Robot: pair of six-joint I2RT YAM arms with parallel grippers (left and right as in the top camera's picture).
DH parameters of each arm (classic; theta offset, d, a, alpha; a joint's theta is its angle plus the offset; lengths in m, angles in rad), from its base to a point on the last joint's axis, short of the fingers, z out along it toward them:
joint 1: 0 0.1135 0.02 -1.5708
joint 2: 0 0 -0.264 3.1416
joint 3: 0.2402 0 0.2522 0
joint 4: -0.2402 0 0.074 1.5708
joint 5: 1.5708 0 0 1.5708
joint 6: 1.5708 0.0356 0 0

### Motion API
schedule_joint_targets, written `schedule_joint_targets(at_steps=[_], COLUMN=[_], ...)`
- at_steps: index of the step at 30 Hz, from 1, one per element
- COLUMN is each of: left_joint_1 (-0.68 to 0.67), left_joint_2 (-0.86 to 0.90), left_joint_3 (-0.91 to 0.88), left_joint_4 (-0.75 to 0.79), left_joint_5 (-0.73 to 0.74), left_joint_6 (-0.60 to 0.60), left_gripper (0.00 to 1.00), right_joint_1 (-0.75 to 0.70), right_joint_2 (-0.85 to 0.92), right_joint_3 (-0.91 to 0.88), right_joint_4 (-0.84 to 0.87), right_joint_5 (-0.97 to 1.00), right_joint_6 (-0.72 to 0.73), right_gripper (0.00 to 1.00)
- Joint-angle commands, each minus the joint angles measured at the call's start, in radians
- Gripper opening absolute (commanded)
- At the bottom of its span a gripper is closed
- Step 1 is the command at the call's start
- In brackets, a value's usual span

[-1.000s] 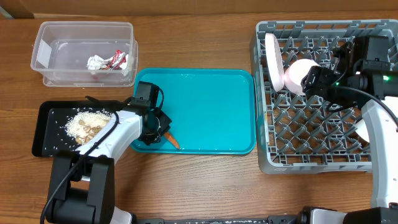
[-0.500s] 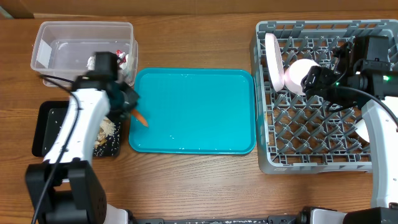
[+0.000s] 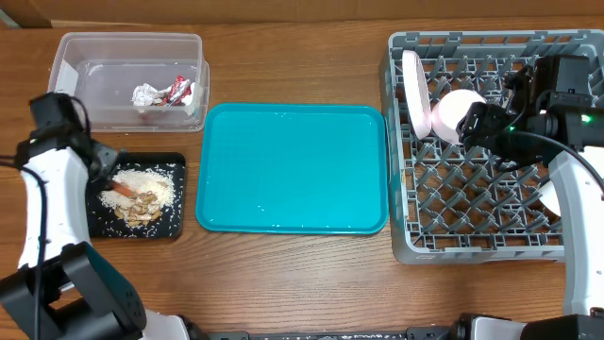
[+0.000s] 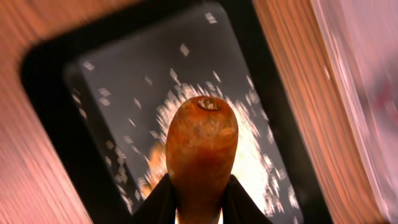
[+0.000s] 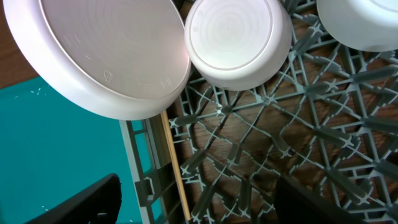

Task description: Sort waste into correct bins and load items into the dishwasher

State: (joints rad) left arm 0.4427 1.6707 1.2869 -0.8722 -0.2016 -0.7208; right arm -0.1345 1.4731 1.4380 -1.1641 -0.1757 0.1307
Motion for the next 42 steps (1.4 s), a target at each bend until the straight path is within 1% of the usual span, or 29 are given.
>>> schedule_joint_targets(at_steps=[1,10,15,16,17,18,20,23,24,26,30,34,36,38,40,41,42], left_joint_1=[0.029,0.029,0.029,0.029,0.029,0.029,0.029,0.029,0.029,0.029,0.019,-0.023,-0.062,-0.115,-0.18,-0.215,-0.25], left_joint_2=[0.061,0.246,0.293,0.293,0.293,0.291,0.289,0.276,0.27,0.25,0.195,0.124,0.085,0.052,0.03,0.024,0.022], left_joint_3=[-0.01,-0.01,-0.01,-0.01,-0.01,-0.009,-0.004,0.021,0.033,0.069,0.178,0.268,0.291,0.3,0.301,0.301,0.301], left_joint_4=[0.026,0.023,0.012,0.01,0.01,0.01,0.008,-0.015,-0.026,-0.056,-0.144,-0.194,-0.193,-0.189,-0.19,-0.194,-0.204], left_joint_5=[-0.072,-0.075,-0.07,-0.067,-0.066,-0.063,-0.055,-0.028,-0.021,0.003,0.013,0.026,0.081,0.138,0.187,0.206,0.219], left_joint_6=[0.049,0.049,0.049,0.05,0.06,0.072,0.095,0.116,0.116,0.116,0.116,0.145,0.206,0.276,0.37,0.422,0.47], left_gripper=[0.04,0.04,0.04,0.06,0.11,0.19,0.41,0.6,0.63,0.66,0.68,0.69,0.7,0.73,0.77,0.79,0.86], right_joint_1=[0.0,0.0,0.0,0.0,0.0,0.0,0.0,0.0,0.0,0.0,0.0,0.011,0.031,0.066,0.122,0.154,0.189], right_joint_2=[0.004,0.004,0.004,0.004,0.004,0.004,0.004,0.004,0.004,0.004,0.004,0.004,0.004,0.004,0.004,0.004,0.005], right_joint_3=[0.021,0.021,0.021,0.021,0.021,0.021,0.021,0.021,0.021,0.021,0.021,0.021,0.021,0.021,0.021,0.021,0.021], right_joint_4=[0.001,-0.009,-0.009,-0.009,-0.009,-0.009,-0.009,-0.009,-0.009,-0.009,-0.004,0.054,0.097,0.144,0.189,0.208,0.225], right_joint_5=[-0.002,-0.001,-0.001,-0.001,-0.001,-0.001,-0.001,-0.001,-0.001,-0.001,-0.003,-0.067,-0.137,-0.192,-0.208,-0.207,-0.203], right_joint_6=[-0.001,-0.001,-0.001,-0.001,-0.001,-0.001,-0.001,-0.001,-0.001,-0.001,-0.001,-0.024,-0.065,-0.09,-0.109,-0.127,-0.148], right_gripper=[0.81,0.81,0.81,0.81,0.81,0.81,0.81,0.81,0.82,0.83,0.9,0.91,0.91,0.91,0.91,0.91,0.91])
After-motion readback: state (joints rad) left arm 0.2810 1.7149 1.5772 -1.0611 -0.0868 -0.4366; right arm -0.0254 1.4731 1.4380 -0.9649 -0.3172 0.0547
